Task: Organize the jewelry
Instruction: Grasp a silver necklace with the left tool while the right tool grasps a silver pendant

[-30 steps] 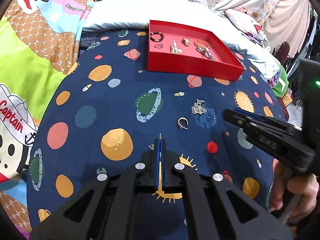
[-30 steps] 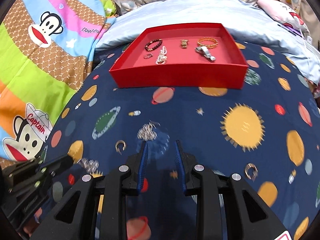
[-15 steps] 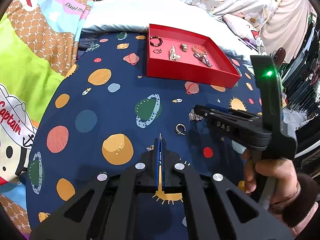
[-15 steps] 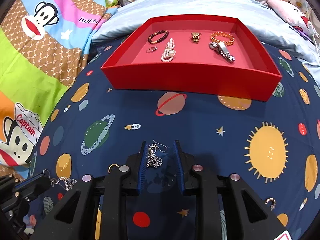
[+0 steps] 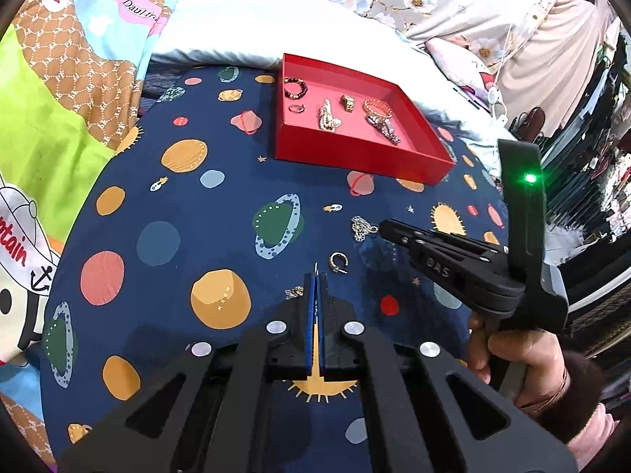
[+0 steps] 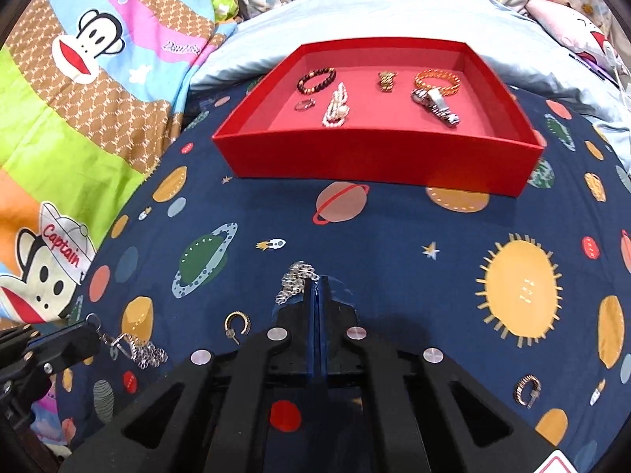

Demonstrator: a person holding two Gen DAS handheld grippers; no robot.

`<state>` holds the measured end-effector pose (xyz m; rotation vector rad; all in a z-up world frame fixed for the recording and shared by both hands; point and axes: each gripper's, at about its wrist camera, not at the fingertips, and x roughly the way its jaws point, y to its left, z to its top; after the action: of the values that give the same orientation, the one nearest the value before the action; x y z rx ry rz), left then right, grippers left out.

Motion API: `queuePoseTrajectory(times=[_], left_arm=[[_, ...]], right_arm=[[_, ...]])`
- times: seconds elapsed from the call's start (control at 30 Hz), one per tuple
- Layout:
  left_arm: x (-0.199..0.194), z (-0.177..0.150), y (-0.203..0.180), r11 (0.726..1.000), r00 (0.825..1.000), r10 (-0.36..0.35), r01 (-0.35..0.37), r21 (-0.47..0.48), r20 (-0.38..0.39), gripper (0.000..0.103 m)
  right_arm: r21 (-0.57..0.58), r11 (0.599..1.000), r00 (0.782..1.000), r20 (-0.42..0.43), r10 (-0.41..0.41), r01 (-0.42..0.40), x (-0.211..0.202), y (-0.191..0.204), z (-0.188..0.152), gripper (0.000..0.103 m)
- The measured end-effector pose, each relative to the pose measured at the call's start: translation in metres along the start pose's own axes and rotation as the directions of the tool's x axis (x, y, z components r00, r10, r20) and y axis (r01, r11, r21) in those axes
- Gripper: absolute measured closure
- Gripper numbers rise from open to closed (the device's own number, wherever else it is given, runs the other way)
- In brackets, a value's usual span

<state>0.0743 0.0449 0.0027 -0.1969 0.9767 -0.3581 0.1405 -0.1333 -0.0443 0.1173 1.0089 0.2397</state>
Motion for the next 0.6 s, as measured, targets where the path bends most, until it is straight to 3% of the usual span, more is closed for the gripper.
queuePoseTrajectory(times=[0.33, 0.6], left_arm=[[-0.007, 0.005, 0.0, 0.998, 0.998, -0.059, 0.059, -0.012, 0.006, 0.103], [-0.015, 0.012, -0.009, 0.998, 0.998, -0.065, 0.065, 0.005, 0.025, 0.103]], right_arm=[[0.034, 0.999, 0.997, 0.073, 0.018, -0.02, -0.055, -0.012, -0.013, 0.102], [0.041, 0.999, 0.993, 0.116, 0.005, -0.009, -0.095, -0.02, -0.028, 0.102]])
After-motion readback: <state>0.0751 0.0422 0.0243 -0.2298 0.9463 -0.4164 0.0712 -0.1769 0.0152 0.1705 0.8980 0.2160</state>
